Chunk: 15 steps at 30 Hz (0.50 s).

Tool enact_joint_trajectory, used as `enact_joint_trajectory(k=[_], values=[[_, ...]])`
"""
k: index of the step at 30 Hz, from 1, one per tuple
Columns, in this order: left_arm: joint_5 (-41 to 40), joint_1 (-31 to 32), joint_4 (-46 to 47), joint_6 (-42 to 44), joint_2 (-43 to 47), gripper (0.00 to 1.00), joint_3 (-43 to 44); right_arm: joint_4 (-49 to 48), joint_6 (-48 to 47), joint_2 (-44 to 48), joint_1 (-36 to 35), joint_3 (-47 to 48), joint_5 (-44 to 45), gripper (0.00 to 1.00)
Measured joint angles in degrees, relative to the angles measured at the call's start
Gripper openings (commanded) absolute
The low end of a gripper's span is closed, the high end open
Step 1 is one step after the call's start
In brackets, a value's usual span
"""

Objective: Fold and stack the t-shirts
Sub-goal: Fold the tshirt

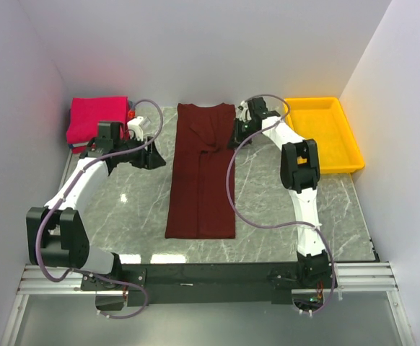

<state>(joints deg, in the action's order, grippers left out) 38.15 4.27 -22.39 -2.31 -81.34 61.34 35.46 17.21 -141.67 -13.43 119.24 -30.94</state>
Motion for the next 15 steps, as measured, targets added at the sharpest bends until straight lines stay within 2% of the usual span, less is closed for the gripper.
enact_joint_trajectory(k=[1, 2, 3, 5, 6, 8, 10, 11, 12, 15], values=[[0.04, 0.0, -0.24, 0.5, 0.09, 0.63, 0.0, 0.13, -0.57, 0.17, 0.11, 0.22, 0.15, 0.22], [0.11, 0.0, -0.85, 2.08, 0.31, 0.65, -0.02, 0.42, -1.97, 0.79, 0.22, 0.22, 0.39, 0.31], [0.24, -0.02, -1.44, 3.96, 0.81, 0.66, -0.22, 0.9, -3.19, 1.79, 0.26, -0.26, 0.76, 0.37], [0.76, -0.09, -3.72, 10.05, 2.78, 0.67, -1.03, 0.48, -6.45, 6.32, 0.17, -4.39, 1.97, 0.51], [1.03, -0.09, -4.87, 12.57, 3.72, 0.67, -1.38, 0.22, -8.57, 10.29, 0.09, -8.22, 3.06, 0.54], [1.6, -0.09, -6.86, 18.99, 6.73, 0.69, -2.69, -0.15, -14.53, 20.92, -0.61, -16.85, 6.05, 0.58], [2.27, -0.11, -8.83, 25.44, 10.8, 0.78, -4.44, -1.49, -20.96, 33.24, -2.4, -24.02, 8.81, 0.65], [2.86, -0.11, -9.77, 28.59, 12.79, 0.99, -5.03, -2.49, -24.74, 39.74, -3.76, -26.82, 10.01, 0.78], [3.32, -0.11, -10.4, 30.97, 14.34, 0.99, -5.29, -3.65, -27.36, 44.74, -4.9, -28.92, 10.73, 0.85], [6.4, -0.11, -11.34, 36.81, 19.93, 1.0, -5.49, -9.66, -37.81, 62.49, -9.6, -37.18, 10.91, 0.87]])
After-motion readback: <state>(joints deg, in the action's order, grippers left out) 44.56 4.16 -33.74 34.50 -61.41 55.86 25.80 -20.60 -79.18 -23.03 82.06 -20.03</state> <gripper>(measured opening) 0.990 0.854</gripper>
